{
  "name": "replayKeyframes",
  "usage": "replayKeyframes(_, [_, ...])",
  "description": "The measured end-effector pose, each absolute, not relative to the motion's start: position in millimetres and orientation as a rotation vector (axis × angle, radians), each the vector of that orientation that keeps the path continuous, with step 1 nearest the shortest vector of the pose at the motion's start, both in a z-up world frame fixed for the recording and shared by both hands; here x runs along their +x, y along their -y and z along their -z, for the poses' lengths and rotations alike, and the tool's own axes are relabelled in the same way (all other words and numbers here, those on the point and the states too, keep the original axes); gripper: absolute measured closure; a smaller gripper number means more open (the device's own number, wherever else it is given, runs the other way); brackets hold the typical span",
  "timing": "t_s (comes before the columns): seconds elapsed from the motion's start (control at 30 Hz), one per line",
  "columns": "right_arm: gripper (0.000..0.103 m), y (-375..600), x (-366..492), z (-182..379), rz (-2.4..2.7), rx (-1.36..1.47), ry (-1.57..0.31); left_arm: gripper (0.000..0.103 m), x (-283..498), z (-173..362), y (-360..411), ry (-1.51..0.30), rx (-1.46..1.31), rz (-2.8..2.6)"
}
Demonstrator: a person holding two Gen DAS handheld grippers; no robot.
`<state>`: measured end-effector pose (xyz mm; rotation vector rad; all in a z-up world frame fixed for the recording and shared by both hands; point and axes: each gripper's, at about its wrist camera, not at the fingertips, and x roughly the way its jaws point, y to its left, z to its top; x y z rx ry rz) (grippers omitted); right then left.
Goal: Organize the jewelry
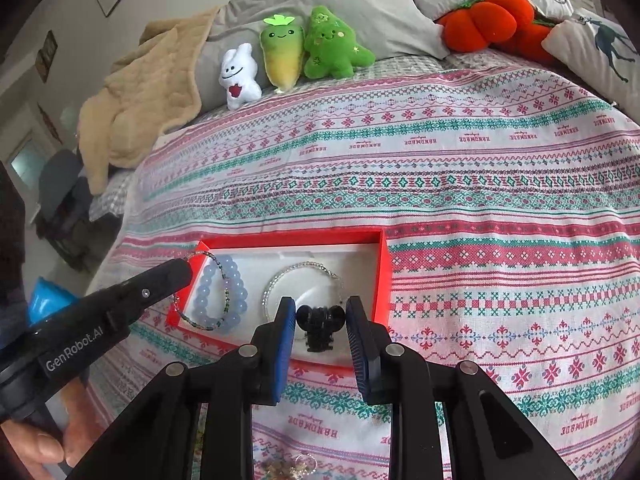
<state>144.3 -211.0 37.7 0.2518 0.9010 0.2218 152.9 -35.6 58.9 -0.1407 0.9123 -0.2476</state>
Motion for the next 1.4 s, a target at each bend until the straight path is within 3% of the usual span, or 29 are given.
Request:
replayKeyframes(0.67, [0.068,222.4,118.4,-44.4,-0.234,0.312,-0.93,0.091,142.0,-63.8,-5.9,-0.955,-0.199,0.227])
replayKeyframes(0.73, [0.068,219.2,115.3,-39.4,-0.236,0.298,-0.956,0.089,139.3,-62.5,-6.1,-0.972,-0.194,0.238])
replayKeyframes(0.83, [0.068,214.7,109.7,-30.2,-0.251,0.283,-1.011,0.077,133.2,-54.4,-1.6,-1.033,-0.139,0.247])
replayKeyframes(0.97, [0.06,211.2,99.7,-28.3,-0.277,0.261,-1.041,0.076,123.8,-37.6,6.4,-1.128,-0.075,0.275])
replayKeyframes(1.23, [0.059,209.5,91.0,-21.5,-0.299,0.246,-1.098,0.076,102.9,-21.9,15.4,-1.215,-0.016,0.293])
replayKeyframes(1.4, [0.056,201.8,88.9,-12.4,-0.296,0.195,-1.158,0.067,93.0,-14.8,17.7,-1.238,0.006,0.281])
